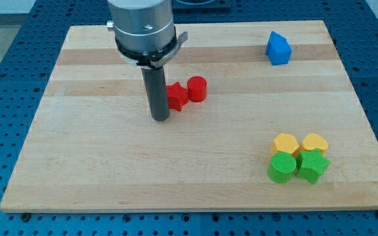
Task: Place red blocks in the center of the board
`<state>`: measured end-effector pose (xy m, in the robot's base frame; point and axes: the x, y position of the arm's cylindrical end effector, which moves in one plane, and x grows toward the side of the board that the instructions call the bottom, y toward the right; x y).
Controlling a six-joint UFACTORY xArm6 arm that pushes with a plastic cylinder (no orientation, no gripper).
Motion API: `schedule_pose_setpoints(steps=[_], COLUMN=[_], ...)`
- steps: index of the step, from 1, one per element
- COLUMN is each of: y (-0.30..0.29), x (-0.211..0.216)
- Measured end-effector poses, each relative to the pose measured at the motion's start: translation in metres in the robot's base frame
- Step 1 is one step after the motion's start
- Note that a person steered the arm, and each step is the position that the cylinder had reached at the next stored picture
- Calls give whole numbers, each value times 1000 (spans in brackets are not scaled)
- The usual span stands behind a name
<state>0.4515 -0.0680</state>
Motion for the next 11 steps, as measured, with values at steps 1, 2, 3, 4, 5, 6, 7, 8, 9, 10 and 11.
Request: schedule_pose_setpoints(steps=[1, 2, 3, 4, 5, 6, 7, 8, 9, 10, 11], y=[-7, -14, -50, -88, -47, 32, 77, 86, 86, 86, 86], x=[-17, -15, -13, -78, -144, -148, -131, -112, -94, -73, -55])
